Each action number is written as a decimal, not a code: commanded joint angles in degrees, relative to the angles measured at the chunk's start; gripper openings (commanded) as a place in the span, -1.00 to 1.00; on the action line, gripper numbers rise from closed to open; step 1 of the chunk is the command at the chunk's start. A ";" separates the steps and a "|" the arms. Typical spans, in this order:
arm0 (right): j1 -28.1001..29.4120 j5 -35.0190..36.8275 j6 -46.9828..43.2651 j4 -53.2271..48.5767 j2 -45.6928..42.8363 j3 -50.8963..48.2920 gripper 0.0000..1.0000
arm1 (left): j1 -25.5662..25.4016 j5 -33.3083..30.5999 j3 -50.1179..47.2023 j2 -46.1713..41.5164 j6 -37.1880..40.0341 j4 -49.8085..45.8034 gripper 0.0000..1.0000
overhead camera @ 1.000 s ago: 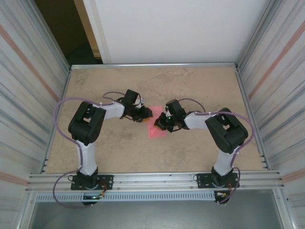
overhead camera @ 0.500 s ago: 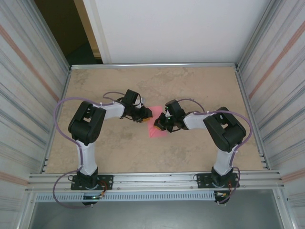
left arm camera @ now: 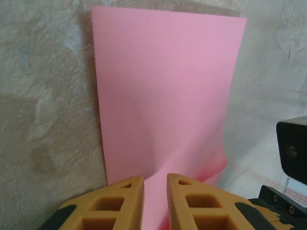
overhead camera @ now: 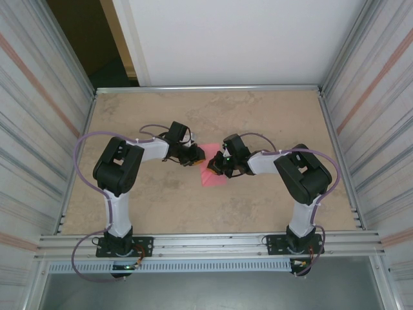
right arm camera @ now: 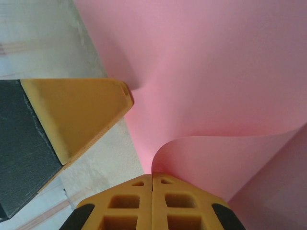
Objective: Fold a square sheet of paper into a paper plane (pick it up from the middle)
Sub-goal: Fold the triangle a second time at the center of the table.
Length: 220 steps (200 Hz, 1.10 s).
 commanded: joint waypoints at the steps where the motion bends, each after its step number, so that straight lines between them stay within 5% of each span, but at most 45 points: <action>1: 0.38 1.25 0.86 -0.10 1.28 1.30 -0.96 | -0.15 -2.48 -0.86 2.18 1.09 -4.08 -0.58; 220: 0.39 1.82 -1.20 -3.94 1.27 2.08 -0.96 | 0.02 -1.97 -0.86 2.35 1.52 -4.25 -0.62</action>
